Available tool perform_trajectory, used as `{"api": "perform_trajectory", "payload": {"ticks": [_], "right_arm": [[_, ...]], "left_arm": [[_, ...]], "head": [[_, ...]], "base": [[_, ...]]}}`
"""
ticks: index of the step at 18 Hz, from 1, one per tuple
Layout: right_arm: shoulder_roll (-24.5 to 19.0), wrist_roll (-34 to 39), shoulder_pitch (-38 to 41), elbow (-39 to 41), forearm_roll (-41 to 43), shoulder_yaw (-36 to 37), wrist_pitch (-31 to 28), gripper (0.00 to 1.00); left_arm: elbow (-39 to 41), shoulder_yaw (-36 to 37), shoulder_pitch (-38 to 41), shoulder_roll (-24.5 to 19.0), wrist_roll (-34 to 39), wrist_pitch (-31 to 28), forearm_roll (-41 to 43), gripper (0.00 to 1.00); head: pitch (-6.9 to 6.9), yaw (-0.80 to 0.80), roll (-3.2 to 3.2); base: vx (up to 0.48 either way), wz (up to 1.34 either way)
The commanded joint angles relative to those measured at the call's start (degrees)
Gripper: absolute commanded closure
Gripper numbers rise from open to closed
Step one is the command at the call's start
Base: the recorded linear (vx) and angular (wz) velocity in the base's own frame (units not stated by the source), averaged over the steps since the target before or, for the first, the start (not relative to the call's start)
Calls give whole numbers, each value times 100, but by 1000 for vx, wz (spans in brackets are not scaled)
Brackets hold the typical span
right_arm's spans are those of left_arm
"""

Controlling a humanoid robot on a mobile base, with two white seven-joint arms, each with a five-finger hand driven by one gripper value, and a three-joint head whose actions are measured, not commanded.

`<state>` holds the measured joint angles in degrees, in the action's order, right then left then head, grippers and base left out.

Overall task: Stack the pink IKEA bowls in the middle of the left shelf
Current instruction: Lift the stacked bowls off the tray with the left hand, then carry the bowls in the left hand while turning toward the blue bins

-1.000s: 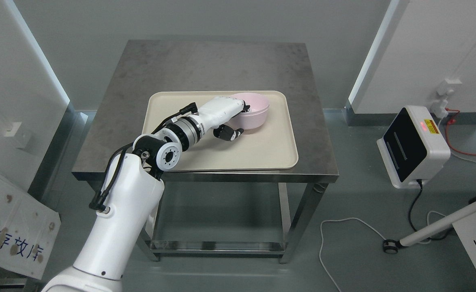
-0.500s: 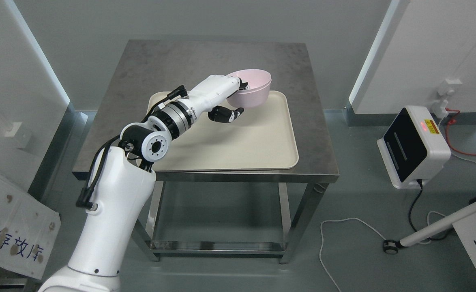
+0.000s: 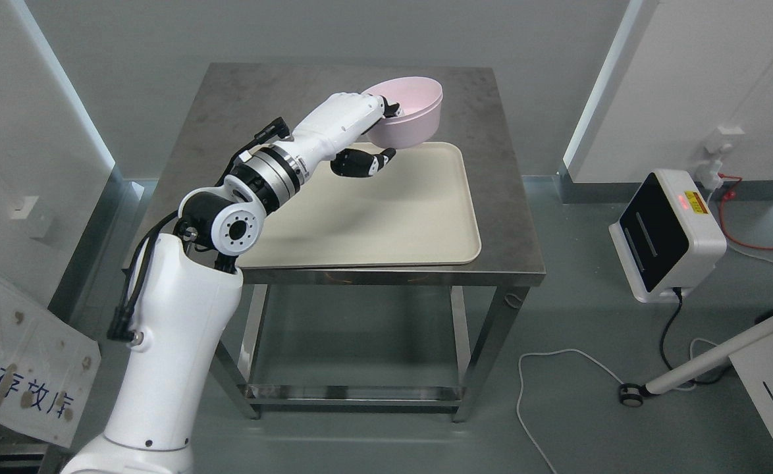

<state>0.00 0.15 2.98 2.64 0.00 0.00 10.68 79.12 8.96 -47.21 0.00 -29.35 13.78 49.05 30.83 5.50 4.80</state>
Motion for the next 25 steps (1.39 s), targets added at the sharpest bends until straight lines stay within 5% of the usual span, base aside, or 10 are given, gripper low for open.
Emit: {"api": "perform_trajectory", "payload": {"ticks": [1,8,15,25], "right_arm": [[100,3,1,0,-44,53,-5,0],[100,3,1,0,-44,53,-5,0],[100,3,1,0,-44,53,-5,0],[100,3,1,0,-44,53,-5,0]], "left_arm": [[385,-132,28,-100,-1,-7,-27,97],[428,-237,45,-100,-18,54,-97,96],[455,-702,431,-100,-299,1468,-692,96],[499,-791,704,-100,-299,2498,-1547,96]], "head": [[0,0,0],[0,0,0],[0,0,0],[0,0,0]], "base": [[-113,32],[-185,65],[-246,9],[-267,-91]]}}
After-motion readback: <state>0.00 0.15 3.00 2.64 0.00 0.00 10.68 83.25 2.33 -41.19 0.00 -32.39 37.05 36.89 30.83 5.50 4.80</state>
